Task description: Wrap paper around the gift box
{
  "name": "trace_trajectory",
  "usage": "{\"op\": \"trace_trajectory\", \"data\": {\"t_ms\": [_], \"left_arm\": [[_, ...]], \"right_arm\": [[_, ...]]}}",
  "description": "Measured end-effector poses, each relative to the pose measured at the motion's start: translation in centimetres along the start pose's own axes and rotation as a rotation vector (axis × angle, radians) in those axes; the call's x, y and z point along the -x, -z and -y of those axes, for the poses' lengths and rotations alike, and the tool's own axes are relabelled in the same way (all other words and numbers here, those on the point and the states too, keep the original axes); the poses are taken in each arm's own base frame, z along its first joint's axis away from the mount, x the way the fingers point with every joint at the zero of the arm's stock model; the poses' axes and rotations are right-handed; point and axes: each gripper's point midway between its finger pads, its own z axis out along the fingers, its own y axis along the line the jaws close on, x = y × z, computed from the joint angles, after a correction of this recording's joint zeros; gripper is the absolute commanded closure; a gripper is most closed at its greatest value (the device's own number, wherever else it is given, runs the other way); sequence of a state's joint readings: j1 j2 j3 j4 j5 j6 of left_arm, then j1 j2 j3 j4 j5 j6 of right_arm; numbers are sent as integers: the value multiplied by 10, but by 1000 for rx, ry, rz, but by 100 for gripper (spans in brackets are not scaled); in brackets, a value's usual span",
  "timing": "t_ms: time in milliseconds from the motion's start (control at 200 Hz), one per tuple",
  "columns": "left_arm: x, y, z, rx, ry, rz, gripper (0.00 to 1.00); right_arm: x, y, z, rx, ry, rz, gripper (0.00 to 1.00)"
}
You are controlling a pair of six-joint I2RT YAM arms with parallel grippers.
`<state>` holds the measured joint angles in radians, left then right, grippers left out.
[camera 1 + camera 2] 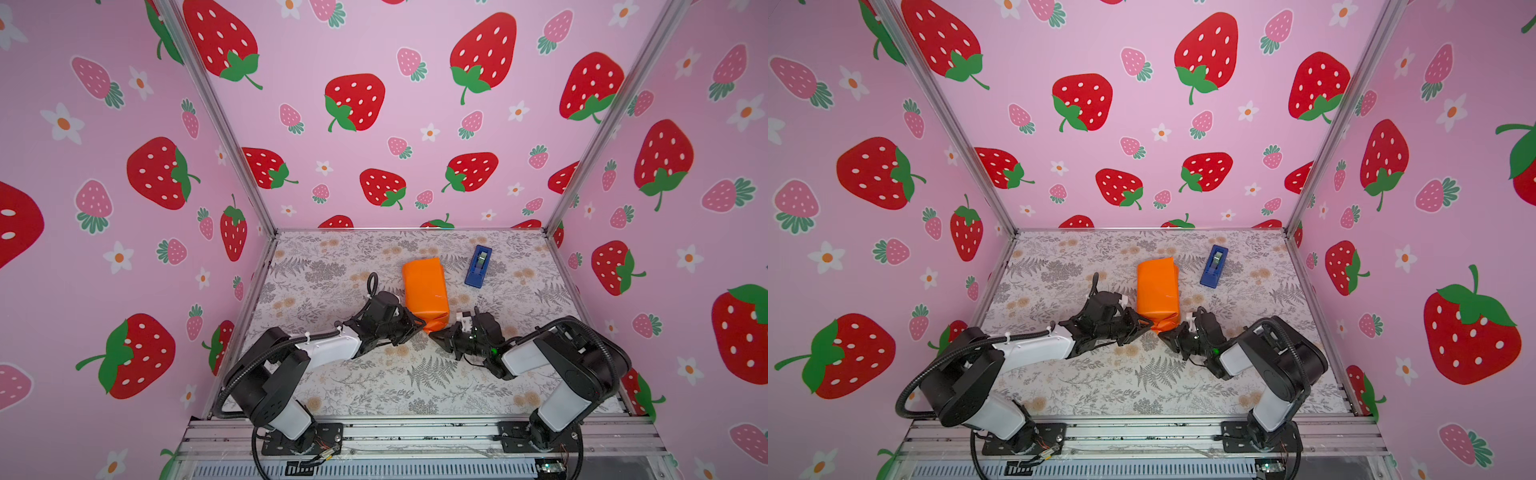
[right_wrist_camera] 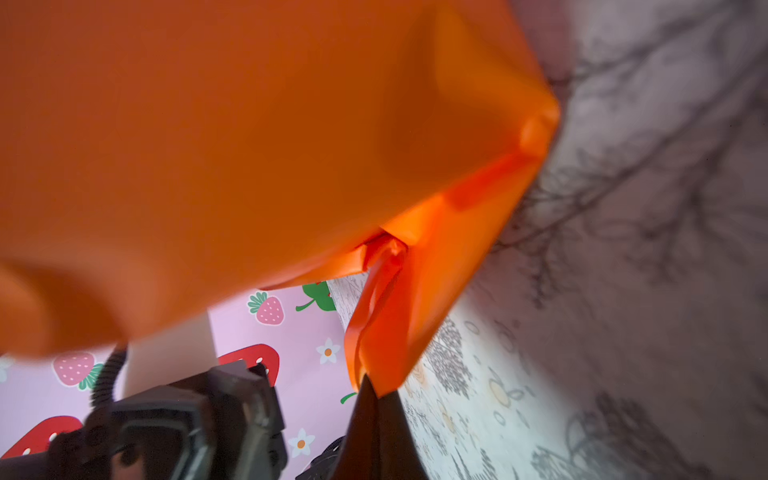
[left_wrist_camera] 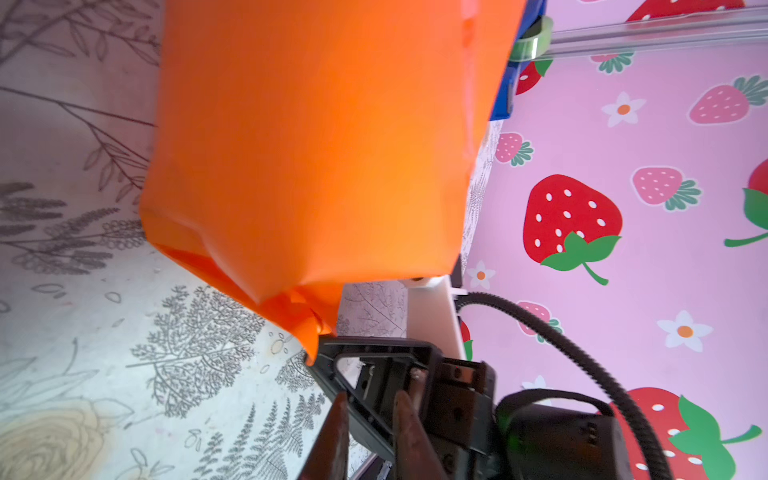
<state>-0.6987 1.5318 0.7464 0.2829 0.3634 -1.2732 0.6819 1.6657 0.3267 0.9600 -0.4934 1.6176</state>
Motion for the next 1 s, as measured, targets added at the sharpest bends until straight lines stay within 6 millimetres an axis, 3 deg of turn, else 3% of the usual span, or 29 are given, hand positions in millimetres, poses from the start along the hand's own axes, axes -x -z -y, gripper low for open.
{"op": "trace_trajectory", "data": {"t_ms": [220,420,550,795,995], "left_arm": [[11,19,38,25,-153,8,77],[18,5,60,59,-275,-86,84],[12,-10,49,91,-315,-174,86],[-9,-35,4,152,-298,-351,89],[-13,-37,0,145,-322,-398,91]], "right_arm": [[-20,8,11,-30,23,-28,100],[-45,12,20,-57,46,-76,100],[-57,18,17,-53,66,-88,100],[-57,27,6,-38,84,-53,100],[-51,26,0,-46,85,-23,100]]}}
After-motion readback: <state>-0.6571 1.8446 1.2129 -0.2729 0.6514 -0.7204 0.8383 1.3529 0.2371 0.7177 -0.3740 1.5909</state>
